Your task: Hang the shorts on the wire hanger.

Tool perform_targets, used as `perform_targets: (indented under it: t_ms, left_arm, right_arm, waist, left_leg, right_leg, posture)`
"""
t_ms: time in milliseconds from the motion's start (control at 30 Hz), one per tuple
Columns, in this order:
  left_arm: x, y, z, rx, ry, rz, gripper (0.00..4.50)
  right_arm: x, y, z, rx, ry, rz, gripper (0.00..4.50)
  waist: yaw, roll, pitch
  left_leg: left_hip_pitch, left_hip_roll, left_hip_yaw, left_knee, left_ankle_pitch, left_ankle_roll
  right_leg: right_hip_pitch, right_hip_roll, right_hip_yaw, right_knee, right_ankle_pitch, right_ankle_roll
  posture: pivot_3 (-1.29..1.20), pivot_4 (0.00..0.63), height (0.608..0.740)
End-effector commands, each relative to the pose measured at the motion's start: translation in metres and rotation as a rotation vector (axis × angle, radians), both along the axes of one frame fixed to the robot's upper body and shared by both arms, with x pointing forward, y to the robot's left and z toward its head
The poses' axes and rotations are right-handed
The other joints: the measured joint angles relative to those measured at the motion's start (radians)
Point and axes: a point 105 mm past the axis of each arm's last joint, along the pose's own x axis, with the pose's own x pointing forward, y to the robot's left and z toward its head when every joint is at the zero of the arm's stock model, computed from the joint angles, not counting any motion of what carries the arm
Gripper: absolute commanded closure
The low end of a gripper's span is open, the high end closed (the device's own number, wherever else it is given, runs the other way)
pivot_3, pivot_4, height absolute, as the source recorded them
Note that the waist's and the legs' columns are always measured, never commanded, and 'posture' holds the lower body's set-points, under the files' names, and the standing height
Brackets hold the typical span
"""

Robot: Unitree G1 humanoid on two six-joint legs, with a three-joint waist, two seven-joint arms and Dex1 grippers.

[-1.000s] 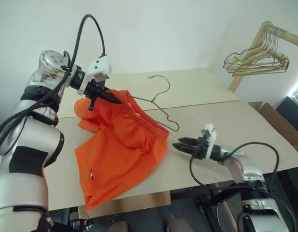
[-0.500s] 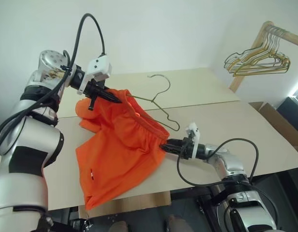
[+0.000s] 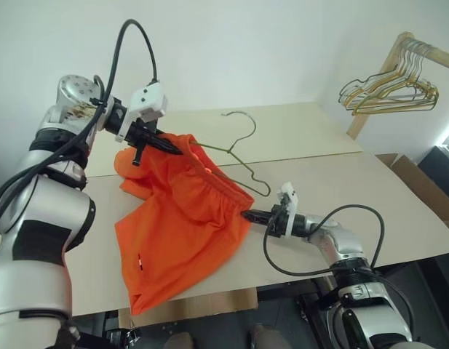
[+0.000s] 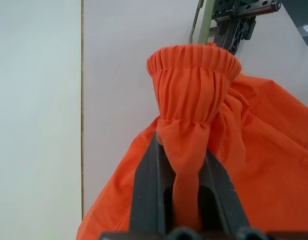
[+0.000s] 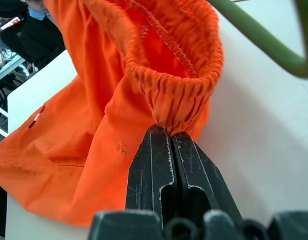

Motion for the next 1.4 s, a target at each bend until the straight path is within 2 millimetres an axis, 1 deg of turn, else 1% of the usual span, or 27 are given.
perform_targets:
  t_ms: [33,233,300,567,733,833,1033,1167,1300,1400]
  left_arm:
    - [-0.003,0.001,0.023,-0.058,-0.061,-0.016,4.50]
    - [-0.006,0.011,0.020,-0.047,-0.047,0.001,4.50]
    - [-0.007,0.012,0.021,-0.052,-0.044,0.001,4.50]
    - [-0.006,0.021,0.016,-0.014,-0.050,0.025,4.50]
    - [-0.005,0.027,0.009,0.030,-0.051,0.038,4.50]
    - [-0.005,0.033,0.000,0.093,-0.049,0.042,4.50]
    - [-0.005,0.029,-0.013,0.057,-0.030,0.027,4.50]
    - [-0.002,0.021,-0.016,-0.001,-0.045,0.012,4.50]
    - [0.002,0.012,-0.018,-0.084,-0.074,0.019,4.50]
    - [0.004,0.008,-0.022,-0.109,-0.079,0.021,4.50]
  right_arm:
    - [0.011,-0.014,0.011,-0.006,-0.026,-0.068,4.47]
    - [0.021,-0.041,0.012,-0.017,0.008,-0.166,4.47]
    - [0.022,-0.046,0.012,-0.017,0.017,-0.171,4.47]
    - [0.018,-0.062,0.010,-0.063,0.004,-0.171,4.47]
    - [0.013,-0.078,0.017,-0.151,-0.086,-0.158,4.47]
    - [0.009,-0.085,0.033,-0.217,-0.164,-0.122,4.47]
    - [0.004,-0.083,0.074,-0.472,-0.399,-0.010,4.47]
    - [0.002,-0.077,0.095,-0.587,-0.520,0.048,4.47]
    - [0.006,-0.067,0.118,-0.712,-0.644,0.060,4.47]
    - [0.005,-0.055,0.132,-0.763,-0.734,0.083,4.47]
  waist:
    - [-0.001,0.000,0.000]
    - [-0.002,0.000,0.000]
    - [-0.002,0.000,0.000]
    - [-0.001,0.000,0.000]
    - [0.000,0.000,0.000]
    - [0.001,0.000,0.000]
    - [0.001,0.000,0.000]
    - [0.001,0.000,0.000]
    - [0.001,0.000,0.000]
    - [0.002,0.000,0.000]
  left_leg:
    - [0.000,0.000,0.000,0.000,0.000,0.000]
    - [0.000,0.000,0.000,0.000,0.000,0.000]
    - [0.000,0.000,0.000,0.000,0.000,0.000]
    - [0.000,0.000,0.000,0.000,0.000,0.000]
    - [0.000,0.000,0.000,0.000,0.000,0.000]
    - [0.000,0.000,0.000,0.000,0.000,0.000]
    - [0.000,0.000,0.000,0.000,0.000,0.000]
    - [0.000,0.000,0.001,0.000,0.000,0.000]
    - [0.000,0.000,0.001,0.000,0.000,0.000]
    - [0.000,0.000,0.001,0.001,0.000,0.000]
  right_leg:
    - [0.000,0.000,0.000,0.000,0.000,0.000]
    - [0.000,0.000,0.000,0.001,0.000,0.000]
    - [0.000,0.000,0.000,0.001,0.000,0.000]
    - [0.000,0.000,0.000,0.001,0.000,0.000]
    - [0.000,0.000,0.000,0.000,0.000,0.000]
    - [0.000,0.000,0.000,-0.001,0.000,0.000]
    - [-0.001,0.000,0.000,-0.003,0.000,0.001]
    - [-0.001,0.000,0.000,-0.003,0.000,0.001]
    - [-0.001,0.000,0.000,-0.004,0.000,0.001]
    - [-0.001,0.000,0.000,-0.004,0.000,0.001]
  posture:
    - [-0.02,0.000,0.740]
    - [-0.03,0.000,0.740]
    - [-0.03,0.000,0.740]
    - [-0.02,0.000,0.740]
    - [-0.01,0.000,0.740]
    - [-0.01,0.000,0.740]
    - [-0.02,0.000,0.740]
    - [-0.03,0.000,0.740]
    - [-0.04,0.000,0.740]
    - [-0.03,0.000,0.740]
